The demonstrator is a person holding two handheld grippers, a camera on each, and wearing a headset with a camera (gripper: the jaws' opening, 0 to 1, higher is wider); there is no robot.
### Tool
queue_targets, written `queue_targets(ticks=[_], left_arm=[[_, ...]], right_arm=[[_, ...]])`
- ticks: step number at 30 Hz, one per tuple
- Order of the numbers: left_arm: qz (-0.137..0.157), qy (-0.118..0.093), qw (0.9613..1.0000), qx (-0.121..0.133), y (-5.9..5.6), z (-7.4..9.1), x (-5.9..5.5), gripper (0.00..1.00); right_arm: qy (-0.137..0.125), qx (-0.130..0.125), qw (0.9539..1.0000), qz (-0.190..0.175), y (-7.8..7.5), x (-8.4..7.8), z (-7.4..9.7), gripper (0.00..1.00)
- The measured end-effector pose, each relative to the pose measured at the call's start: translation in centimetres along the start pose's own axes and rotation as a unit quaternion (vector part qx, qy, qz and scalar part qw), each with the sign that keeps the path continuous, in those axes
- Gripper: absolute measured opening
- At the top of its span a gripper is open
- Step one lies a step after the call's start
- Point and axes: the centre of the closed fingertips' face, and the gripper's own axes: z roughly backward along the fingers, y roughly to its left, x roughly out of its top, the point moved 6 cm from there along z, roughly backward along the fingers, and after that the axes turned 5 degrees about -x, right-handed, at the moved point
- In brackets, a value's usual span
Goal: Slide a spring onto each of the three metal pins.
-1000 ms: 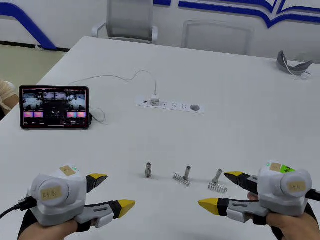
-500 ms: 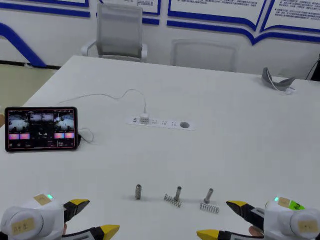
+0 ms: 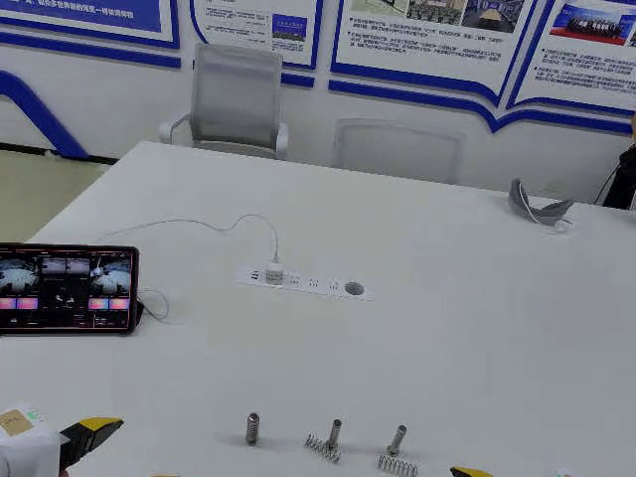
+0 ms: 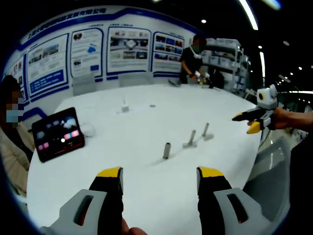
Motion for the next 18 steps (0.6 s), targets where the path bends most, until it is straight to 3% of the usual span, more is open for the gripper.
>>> queue_targets(ticks=[11,15,18], left_arm=[[0.001,0.024,0.9997,-0.002,-1.1,-0.2,-0.7,0.62],[-0.008,0.033,0.9994,-0.005,-1.7,-0.4,-0.7,0.63],[-0.006,0.033,0.9994,-0.003,-2.1,-0.5,-0.6,0.63]], right_arm=[[0.023,0.006,0.9997,-0.002,-0.1,-0.7,0.5,0.77],[0.039,0.014,0.9991,-0.004,0.6,-0.8,-0.1,0.76],[0.036,0.023,0.9991,0.005,1.5,-0.3,-0.7,0.76]])
